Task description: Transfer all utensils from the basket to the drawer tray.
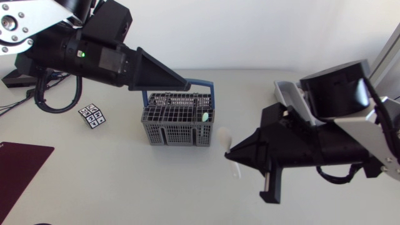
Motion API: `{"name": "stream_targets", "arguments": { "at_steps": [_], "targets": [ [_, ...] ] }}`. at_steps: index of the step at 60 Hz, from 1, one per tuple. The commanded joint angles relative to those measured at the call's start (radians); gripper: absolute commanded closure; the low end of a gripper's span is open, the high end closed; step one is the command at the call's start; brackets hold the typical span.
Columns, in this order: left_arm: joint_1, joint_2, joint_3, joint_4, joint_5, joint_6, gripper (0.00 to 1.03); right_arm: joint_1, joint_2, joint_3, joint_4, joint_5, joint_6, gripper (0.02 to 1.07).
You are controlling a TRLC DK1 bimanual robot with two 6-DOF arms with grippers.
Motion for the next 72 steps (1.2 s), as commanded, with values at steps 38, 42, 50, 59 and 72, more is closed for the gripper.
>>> {"name": "stream_targets", "arguments": {
  "at_steps": [38, 42, 50, 59, 72],
  "targets": [
    [-0.223, 0.145, -0.062, 0.202, -0.679, 0.03, 0.32, -0.904, 0.035, -0.114, 0.076, 0.005, -0.632, 1.02],
    [-0.24, 0.157, -0.067, 0.216, -0.716, 0.047, 0.32, -0.961, 0.088, -0.108, 0.117, 0.0, -0.677, 1.02],
    [-0.25, 0.179, -0.074, 0.236, -0.753, 0.06, 0.32, -1.043, 0.187, -0.088, 0.2, -0.02, -0.727, 1.02],
    [-0.25, 0.191, -0.085, 0.265, -0.776, 0.077, 0.32, -1.106, 0.305, -0.051, 0.298, -0.02, -0.767, 1.02],
    [-0.252, 0.208, -0.093, 0.279, -0.793, 0.085, 0.32, -1.18, 0.48, 0.022, 0.444, 0.011, -0.842, 1.02]
  ]
}}
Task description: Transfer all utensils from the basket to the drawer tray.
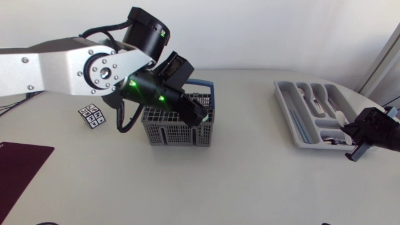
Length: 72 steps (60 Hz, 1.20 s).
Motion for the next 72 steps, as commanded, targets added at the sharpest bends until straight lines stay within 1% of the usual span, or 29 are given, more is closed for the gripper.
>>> {"name": "stream_targets", "arguments": {
  "at_steps": [1, 12, 17, 30, 34, 36, 38, 41, 44, 54, 61, 65, 72],
  "targets": [
    [-0.009, 0.025, -0.027, 0.016, -0.007, 0.02, 0.32, -0.031, 0.084, 0.051, 0.053, 0.013, -0.06, 1.02],
    [-0.014, 0.037, -0.027, 0.018, -0.013, 0.02, 0.32, -0.069, 0.239, 0.128, 0.154, 0.035, -0.125, 1.02],
    [-0.015, 0.04, -0.023, 0.018, -0.016, 0.02, 0.32, -0.071, 0.296, 0.146, 0.208, 0.073, -0.155, 1.01],
    [-0.014, 0.051, -0.023, 0.018, -0.035, 0.025, 0.32, -0.062, 0.382, 0.111, 0.32, 0.15, -0.283, 1.0],
    [-0.014, 0.056, -0.023, 0.018, -0.035, 0.027, 0.32, -0.059, 0.4, 0.091, 0.346, 0.164, -0.313, 0.91],
    [-0.014, 0.059, -0.022, 0.018, -0.036, 0.025, 0.32, -0.059, 0.406, 0.08, 0.354, 0.164, -0.327, 0.83],
    [-0.014, 0.065, -0.02, 0.018, -0.036, 0.025, 0.32, -0.059, 0.408, 0.069, 0.354, 0.164, -0.341, 0.7],
    [-0.015, 0.066, -0.019, 0.018, -0.038, 0.025, 0.32, -0.06, 0.406, 0.054, 0.357, 0.165, -0.35, 0.57],
    [-0.02, 0.071, -0.017, 0.018, -0.042, 0.025, 0.32, -0.065, 0.4, 0.039, 0.372, 0.165, -0.361, 0.49],
    [-0.021, 0.094, -0.004, 0.016, -0.05, 0.023, 0.32, -0.072, 0.346, 0.019, 0.377, 0.168, -0.35, 0.34],
    [-0.025, 0.103, 0.004, 0.016, -0.064, 0.023, 0.32, -0.072, 0.256, 0.017, 0.366, 0.167, -0.24, 0.19],
    [-0.026, 0.108, 0.01, 0.016, -0.064, 0.023, 0.32, -0.071, 0.198, 0.014, 0.32, 0.164, -0.2, 0.18],
    [-0.031, 0.126, 0.024, 0.015, -0.064, 0.023, 0.32, -0.046, 0.093, 0.01, 0.196, 0.141, -0.126, 0.15]
  ]
}}
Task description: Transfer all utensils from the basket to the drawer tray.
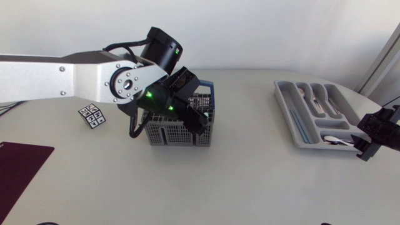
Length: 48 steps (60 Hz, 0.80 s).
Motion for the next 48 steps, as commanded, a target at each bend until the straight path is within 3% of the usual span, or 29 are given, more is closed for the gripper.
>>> {"name": "stream_targets", "arguments": {
  "at_steps": [1, 15, 24, 30, 40, 48],
  "targets": [
    [-0.012, 0.039, 0.026, -0.002, -0.005, 0.01, 0.32, 0.021, -0.078, -0.021, -0.07, -0.013, 0.077, 0.15],
    [-0.012, 0.094, 0.092, -0.03, 0.004, -0.031, 0.32, 0.157, -0.254, -0.116, -0.199, 0.0, 0.216, 0.15],
    [0.017, 0.145, 0.16, -0.068, 0.024, -0.083, 0.49, 0.259, -0.366, -0.147, -0.294, 0.015, 0.336, 0.15],
    [0.022, 0.16, 0.18, -0.08, 0.029, -0.094, 0.49, 0.331, -0.426, -0.15, -0.35, 0.03, 0.416, 0.15],
    [0.022, 0.189, 0.2, -0.087, 0.032, -0.114, 0.65, 0.446, -0.489, -0.156, -0.407, 0.056, 0.52, 0.15],
    [0.022, 0.201, 0.215, -0.097, 0.039, -0.116, 0.67, 0.522, -0.523, -0.179, -0.413, 0.102, 0.564, 0.15]
  ]
}}
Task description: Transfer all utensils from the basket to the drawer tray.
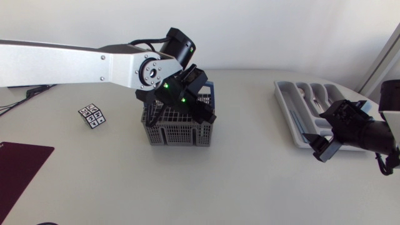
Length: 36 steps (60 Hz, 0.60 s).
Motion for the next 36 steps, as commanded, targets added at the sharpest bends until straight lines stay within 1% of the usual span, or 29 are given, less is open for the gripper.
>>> {"name": "stream_targets", "arguments": {
  "at_steps": [1, 3, 6, 10, 14, 15, 16, 20, 24, 31, 36],
  "targets": [
    [0.005, 0.032, 0.032, -0.014, 0.009, -0.028, 0.67, 0.041, -0.023, -0.038, -0.016, 0.02, 0.053, 0.15],
    [0.005, 0.035, 0.034, -0.016, 0.009, -0.028, 0.68, 0.055, -0.031, -0.041, -0.016, 0.026, 0.064, 0.15],
    [0.007, 0.046, 0.04, -0.016, 0.009, -0.03, 0.72, 0.081, -0.041, -0.047, -0.016, 0.043, 0.074, 0.15],
    [0.008, 0.054, 0.046, -0.016, 0.009, -0.031, 0.74, 0.113, -0.058, -0.053, -0.027, 0.056, 0.09, 0.15],
    [0.008, 0.058, 0.048, -0.016, 0.009, -0.033, 0.75, 0.142, -0.072, -0.061, -0.033, 0.07, 0.104, 0.15],
    [0.008, 0.058, 0.048, -0.016, 0.009, -0.031, 0.76, 0.152, -0.077, -0.064, -0.033, 0.078, 0.107, 0.15],
    [0.008, 0.058, 0.049, -0.014, 0.009, -0.031, 0.79, 0.161, -0.078, -0.065, -0.033, 0.082, 0.11, 0.15],
    [0.007, 0.06, 0.049, -0.013, 0.009, -0.033, 0.81, 0.196, -0.087, -0.076, -0.033, 0.105, 0.122, 0.15],
    [0.007, 0.062, 0.049, -0.011, 0.009, -0.031, 0.89, 0.216, -0.089, -0.079, -0.033, 0.112, 0.128, 0.15],
    [0.013, 0.063, 0.049, -0.008, 0.01, -0.034, 1.0, 0.242, -0.09, -0.084, -0.033, 0.128, 0.134, 0.15],
    [0.021, 0.06, 0.049, -0.008, 0.03, -0.038, 1.0, 0.253, -0.09, -0.084, -0.033, 0.133, 0.136, 0.15]
  ]
}}
